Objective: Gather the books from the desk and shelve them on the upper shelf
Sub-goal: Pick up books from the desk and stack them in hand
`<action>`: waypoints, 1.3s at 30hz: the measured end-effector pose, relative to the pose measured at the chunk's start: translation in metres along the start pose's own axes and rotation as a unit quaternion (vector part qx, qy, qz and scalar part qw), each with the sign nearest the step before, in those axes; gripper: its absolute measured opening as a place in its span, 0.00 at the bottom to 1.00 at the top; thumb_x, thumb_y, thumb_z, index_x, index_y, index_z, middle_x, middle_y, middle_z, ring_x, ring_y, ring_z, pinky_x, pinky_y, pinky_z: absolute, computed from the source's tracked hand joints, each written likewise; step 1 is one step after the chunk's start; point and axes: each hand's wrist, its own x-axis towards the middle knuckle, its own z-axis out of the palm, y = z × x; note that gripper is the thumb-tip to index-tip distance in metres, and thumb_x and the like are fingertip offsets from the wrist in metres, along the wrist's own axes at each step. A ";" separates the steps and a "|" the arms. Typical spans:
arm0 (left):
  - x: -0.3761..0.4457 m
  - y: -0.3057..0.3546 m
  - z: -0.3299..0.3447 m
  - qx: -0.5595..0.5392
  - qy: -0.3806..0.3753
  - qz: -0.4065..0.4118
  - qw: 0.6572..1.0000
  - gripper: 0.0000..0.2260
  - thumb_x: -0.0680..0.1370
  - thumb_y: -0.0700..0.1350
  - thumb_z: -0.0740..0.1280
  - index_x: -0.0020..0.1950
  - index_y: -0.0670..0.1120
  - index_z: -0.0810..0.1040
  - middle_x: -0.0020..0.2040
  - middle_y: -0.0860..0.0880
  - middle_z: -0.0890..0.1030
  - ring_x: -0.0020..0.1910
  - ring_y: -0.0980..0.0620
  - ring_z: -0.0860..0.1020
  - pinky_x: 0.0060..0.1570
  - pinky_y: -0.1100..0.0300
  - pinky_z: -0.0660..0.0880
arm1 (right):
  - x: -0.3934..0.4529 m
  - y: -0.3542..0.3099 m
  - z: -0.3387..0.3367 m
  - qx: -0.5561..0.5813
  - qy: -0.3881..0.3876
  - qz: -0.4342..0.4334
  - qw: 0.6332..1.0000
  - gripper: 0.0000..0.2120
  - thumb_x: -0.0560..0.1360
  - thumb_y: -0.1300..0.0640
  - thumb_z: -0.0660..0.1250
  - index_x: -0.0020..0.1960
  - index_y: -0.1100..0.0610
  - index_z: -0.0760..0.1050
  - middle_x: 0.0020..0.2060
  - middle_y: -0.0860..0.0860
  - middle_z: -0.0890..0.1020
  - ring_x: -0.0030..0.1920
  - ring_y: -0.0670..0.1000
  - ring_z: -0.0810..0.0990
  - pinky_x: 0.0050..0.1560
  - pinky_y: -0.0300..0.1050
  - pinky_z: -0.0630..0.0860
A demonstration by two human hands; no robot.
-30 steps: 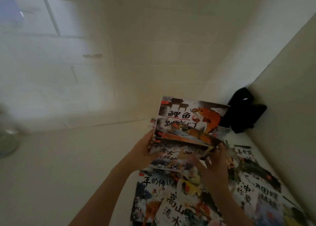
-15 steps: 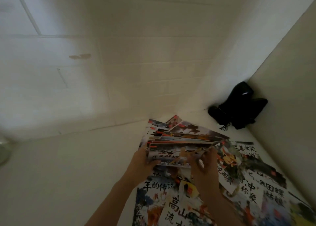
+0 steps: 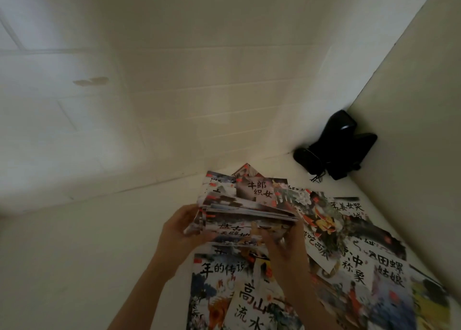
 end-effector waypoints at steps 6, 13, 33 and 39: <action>0.006 -0.003 0.019 0.138 -0.053 0.026 0.989 0.34 0.68 0.44 0.78 0.67 0.58 0.64 0.58 0.58 0.78 0.53 0.65 0.78 0.53 0.64 0.78 | 0.002 0.010 0.009 -0.014 0.006 0.012 1.000 0.19 0.72 0.56 0.72 0.59 0.55 0.68 0.44 0.45 0.77 0.45 0.49 0.78 0.54 0.53 0.79; 0.004 -0.001 0.052 0.066 -0.011 0.040 0.997 0.24 0.75 0.35 0.70 0.63 0.55 0.64 0.55 0.61 0.75 0.52 0.71 0.76 0.47 0.76 0.73 | 0.007 0.006 0.012 0.004 0.025 -0.007 1.000 0.25 0.75 0.63 0.68 0.68 0.52 0.61 0.44 0.39 0.76 0.46 0.43 0.78 0.52 0.32 0.75; 0.007 -0.001 -0.026 0.120 0.020 -0.213 0.970 0.11 0.70 0.40 0.75 0.50 0.39 0.80 0.46 0.41 0.84 0.43 0.46 0.83 0.46 0.50 0.81 | 0.000 -0.019 0.054 -0.229 -0.144 0.122 0.955 0.11 0.77 0.50 0.67 0.52 0.55 0.69 0.38 0.46 0.72 0.35 0.44 0.71 0.31 0.31 0.67; -0.035 0.004 -0.123 0.131 0.071 -0.257 0.955 0.21 0.70 0.40 0.75 0.57 0.41 0.69 0.52 0.44 0.78 0.51 0.44 0.79 0.52 0.47 0.79 | -0.033 -0.047 0.133 -0.106 -0.234 0.186 0.948 0.12 0.76 0.59 0.69 0.54 0.59 0.69 0.39 0.54 0.75 0.37 0.50 0.75 0.38 0.33 0.76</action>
